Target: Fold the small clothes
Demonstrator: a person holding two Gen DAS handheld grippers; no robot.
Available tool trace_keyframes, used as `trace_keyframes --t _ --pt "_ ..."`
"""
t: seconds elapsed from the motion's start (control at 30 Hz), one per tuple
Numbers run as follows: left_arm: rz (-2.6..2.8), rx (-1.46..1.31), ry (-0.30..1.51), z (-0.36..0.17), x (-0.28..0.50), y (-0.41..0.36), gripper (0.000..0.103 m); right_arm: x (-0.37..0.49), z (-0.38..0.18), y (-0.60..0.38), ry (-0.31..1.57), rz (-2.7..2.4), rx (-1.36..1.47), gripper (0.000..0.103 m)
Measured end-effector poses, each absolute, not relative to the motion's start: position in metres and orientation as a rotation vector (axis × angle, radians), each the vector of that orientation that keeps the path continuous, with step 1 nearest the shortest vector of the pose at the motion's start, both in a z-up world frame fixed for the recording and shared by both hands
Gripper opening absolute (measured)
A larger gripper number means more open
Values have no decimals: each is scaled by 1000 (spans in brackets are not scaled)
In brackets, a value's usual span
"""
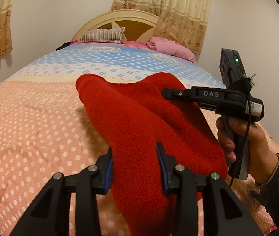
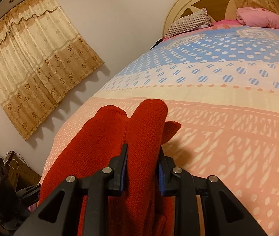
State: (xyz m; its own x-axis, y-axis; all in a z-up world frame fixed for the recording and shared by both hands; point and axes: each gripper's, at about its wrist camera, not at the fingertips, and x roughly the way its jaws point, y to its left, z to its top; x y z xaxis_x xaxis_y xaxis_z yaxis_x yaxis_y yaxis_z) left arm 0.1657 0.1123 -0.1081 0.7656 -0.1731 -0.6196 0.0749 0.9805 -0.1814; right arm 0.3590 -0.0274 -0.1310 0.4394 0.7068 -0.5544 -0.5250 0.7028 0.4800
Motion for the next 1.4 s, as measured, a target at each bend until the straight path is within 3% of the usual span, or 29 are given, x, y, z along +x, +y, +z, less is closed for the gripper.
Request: trace_keyframes --t 0.97,1.4 --pt "-41 -223 737 -141 156 148 41 379 -158 37 903 832 217 26" --pt "2 -197 757 -149 158 148 56 385 -186 23 963 780 252 26"
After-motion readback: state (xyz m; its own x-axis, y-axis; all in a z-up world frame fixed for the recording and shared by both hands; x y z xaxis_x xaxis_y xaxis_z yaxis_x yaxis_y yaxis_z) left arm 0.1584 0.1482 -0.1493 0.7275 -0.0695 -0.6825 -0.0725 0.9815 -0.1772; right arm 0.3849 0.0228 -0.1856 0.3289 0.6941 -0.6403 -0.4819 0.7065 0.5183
